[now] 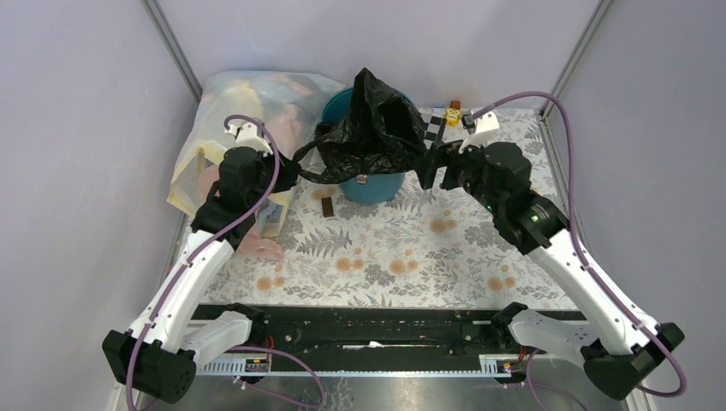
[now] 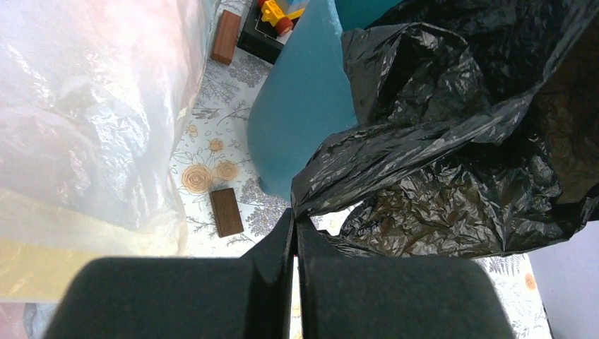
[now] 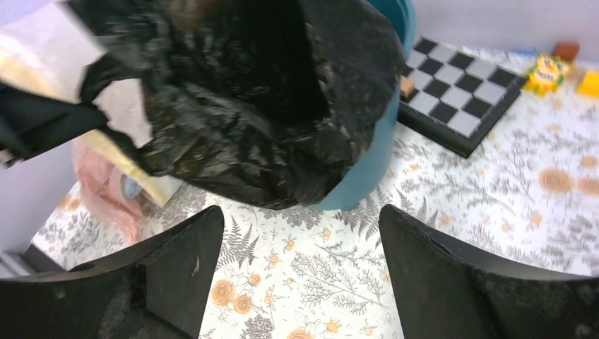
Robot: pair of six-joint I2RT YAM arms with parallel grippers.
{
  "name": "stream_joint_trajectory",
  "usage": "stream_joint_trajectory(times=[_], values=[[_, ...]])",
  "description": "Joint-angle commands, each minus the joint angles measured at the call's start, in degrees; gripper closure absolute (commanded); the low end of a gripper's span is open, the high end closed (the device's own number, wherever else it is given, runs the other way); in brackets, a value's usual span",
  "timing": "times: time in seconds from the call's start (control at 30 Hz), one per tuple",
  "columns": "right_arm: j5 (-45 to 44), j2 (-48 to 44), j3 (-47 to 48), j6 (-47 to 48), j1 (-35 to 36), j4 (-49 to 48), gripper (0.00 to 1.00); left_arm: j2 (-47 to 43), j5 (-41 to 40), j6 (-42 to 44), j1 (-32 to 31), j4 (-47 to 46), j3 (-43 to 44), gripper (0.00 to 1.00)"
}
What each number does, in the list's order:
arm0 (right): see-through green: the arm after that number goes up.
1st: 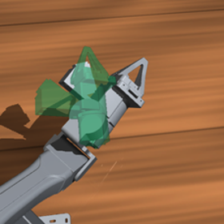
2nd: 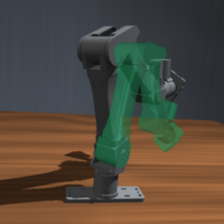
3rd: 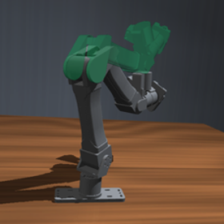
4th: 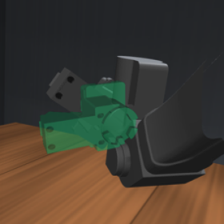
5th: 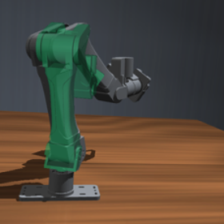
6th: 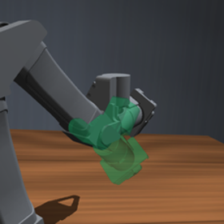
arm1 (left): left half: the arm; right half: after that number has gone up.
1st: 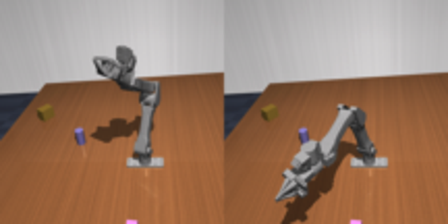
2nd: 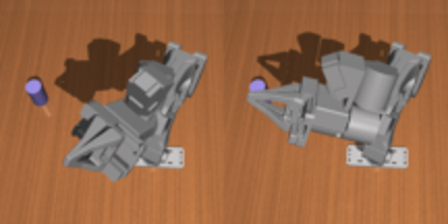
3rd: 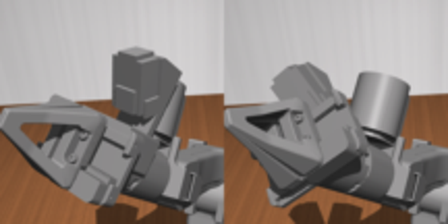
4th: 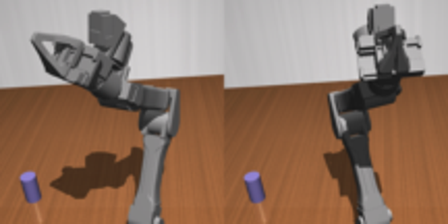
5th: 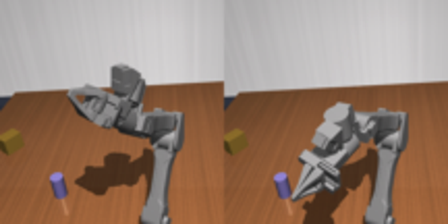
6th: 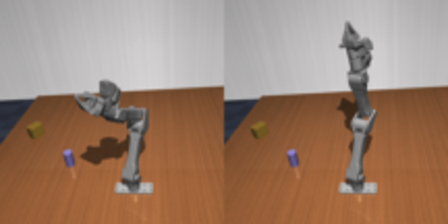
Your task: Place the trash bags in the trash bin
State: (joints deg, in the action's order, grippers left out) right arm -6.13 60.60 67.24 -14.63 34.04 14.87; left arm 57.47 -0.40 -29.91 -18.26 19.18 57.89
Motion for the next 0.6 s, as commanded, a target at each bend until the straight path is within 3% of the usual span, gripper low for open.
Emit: stream_joint_trajectory(times=[0.0, 0.2, 0.57], values=[[11.7, -2.4, 3.0, 9.6, -0.1, -1.5, 0.12, -1.0, 3.1, 1.3, 0.3, -4.5, -0.9, 1.00], [17.9, 6.9, 14.8, 12.8, 0.1, 4.0, 0.17, 0.1, 5.2, 1.2, 0.2, -4.7, -0.8, 1.00], [17.3, 20.6, 29.4, 16.7, 2.1, 7.1, 0.19, 1.0, 0.6, 2.7, 0.3, -0.7, 0.3, 1.00]])
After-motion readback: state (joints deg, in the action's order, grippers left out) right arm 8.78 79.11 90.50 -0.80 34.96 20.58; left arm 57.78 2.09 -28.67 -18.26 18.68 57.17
